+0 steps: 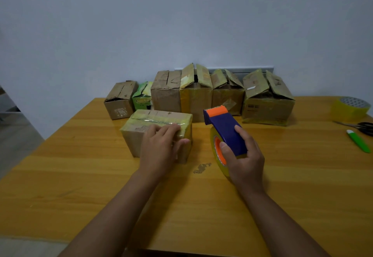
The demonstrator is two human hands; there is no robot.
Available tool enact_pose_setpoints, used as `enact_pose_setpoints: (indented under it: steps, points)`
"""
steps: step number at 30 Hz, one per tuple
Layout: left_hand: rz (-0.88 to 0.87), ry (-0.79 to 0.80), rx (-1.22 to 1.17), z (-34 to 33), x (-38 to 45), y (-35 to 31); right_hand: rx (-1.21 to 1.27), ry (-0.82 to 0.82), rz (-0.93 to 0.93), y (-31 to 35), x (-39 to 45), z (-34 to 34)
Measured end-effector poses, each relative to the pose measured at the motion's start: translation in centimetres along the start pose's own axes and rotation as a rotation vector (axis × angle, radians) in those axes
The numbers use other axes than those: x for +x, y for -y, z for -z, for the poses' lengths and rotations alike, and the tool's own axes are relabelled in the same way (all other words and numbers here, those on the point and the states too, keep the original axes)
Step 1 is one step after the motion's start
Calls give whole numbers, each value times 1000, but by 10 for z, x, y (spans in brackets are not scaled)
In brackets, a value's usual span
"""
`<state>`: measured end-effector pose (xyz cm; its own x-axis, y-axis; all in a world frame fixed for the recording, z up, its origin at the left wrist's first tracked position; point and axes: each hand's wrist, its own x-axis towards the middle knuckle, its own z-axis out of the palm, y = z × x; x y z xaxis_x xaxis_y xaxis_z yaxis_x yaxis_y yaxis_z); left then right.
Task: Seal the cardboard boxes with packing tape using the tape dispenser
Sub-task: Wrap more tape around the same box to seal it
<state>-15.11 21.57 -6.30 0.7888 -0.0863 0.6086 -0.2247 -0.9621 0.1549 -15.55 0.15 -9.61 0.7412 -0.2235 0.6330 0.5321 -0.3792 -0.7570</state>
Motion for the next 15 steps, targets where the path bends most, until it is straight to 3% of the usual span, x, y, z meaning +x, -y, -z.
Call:
enact_pose_setpoints:
  steps: [7,12,15]
  points:
    - [-75,30,-20,10,6,10,21,9,-18,0,1,-1]
    - [-44,101,9,13,9,1,33,5,-23,0,1,1]
    - [12,141,-94,18,11,-2,26,9,-20,0,2,1]
